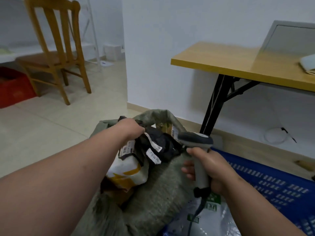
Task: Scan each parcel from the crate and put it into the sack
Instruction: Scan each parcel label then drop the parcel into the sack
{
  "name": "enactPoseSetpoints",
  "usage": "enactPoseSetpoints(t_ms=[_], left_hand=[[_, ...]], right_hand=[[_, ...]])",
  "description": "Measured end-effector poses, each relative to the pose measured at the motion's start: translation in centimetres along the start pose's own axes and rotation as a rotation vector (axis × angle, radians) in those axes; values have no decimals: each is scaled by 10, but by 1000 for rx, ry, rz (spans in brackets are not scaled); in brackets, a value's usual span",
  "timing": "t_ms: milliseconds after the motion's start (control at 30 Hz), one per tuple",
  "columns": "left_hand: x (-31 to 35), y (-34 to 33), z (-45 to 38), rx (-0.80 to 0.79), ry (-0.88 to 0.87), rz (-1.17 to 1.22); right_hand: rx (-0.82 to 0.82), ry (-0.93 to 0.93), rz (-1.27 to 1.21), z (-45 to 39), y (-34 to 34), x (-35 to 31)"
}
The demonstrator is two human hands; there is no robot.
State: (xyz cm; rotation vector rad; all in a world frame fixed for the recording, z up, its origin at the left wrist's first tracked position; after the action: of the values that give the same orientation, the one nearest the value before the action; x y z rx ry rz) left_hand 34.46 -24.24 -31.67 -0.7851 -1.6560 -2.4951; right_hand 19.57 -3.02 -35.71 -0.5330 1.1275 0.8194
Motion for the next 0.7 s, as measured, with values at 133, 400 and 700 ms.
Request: enactPoseSetpoints(t_ms=[133, 400, 700], left_hand=[[-26, 22, -28, 117, 30, -297], [-86, 37, -84, 124, 200, -137], [-107, 10, -91, -16, 288, 87]], right_hand=[[-52, -182, 85, -30, -35, 16], [-51, -255, 15, -66, -66, 41], [78, 21, -106, -95, -62, -23]])
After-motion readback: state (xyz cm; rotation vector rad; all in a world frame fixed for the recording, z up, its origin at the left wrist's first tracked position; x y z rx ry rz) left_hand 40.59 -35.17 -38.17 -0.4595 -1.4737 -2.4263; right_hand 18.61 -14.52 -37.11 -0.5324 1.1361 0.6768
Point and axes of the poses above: each hand's wrist, its own z-axis away from the middle knuckle, its own y-axis out of the back of the hand, x = y × z, the point moved 5 cm from there along -z, towards the middle knuckle, and after that the axes turned 4 degrees about y, right-handed, at the moved point
